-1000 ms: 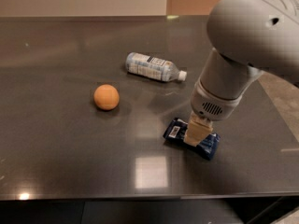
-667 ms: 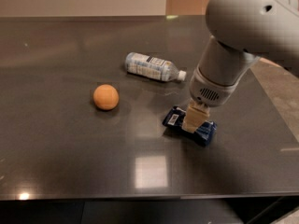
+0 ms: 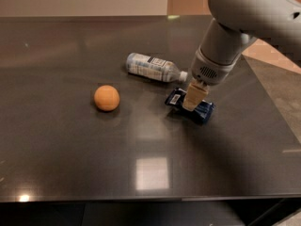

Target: Move rxbar blueberry near blue plastic bottle

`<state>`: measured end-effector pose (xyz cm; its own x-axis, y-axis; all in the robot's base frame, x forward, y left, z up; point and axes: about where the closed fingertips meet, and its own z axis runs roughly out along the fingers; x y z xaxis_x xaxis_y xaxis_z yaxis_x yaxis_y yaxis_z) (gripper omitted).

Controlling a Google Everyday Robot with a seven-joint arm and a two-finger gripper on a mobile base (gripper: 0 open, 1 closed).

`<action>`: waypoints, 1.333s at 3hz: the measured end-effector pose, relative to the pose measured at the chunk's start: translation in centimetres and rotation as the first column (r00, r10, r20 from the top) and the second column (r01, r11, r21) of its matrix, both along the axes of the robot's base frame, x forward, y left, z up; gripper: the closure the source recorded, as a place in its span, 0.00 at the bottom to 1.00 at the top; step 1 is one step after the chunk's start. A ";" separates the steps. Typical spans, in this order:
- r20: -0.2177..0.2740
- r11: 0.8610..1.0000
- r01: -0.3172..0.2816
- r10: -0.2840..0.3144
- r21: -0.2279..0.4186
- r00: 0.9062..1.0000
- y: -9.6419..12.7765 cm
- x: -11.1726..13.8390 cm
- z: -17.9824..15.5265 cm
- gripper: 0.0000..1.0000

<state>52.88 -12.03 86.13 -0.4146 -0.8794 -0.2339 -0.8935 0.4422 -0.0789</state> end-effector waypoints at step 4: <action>0.007 1.000 0.029 -0.029 0.010 1.000 -1.1 4.6 -2.1 0.35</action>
Offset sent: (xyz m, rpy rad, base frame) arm 0.0578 -0.0173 -0.0279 -0.0010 -0.0040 -0.0589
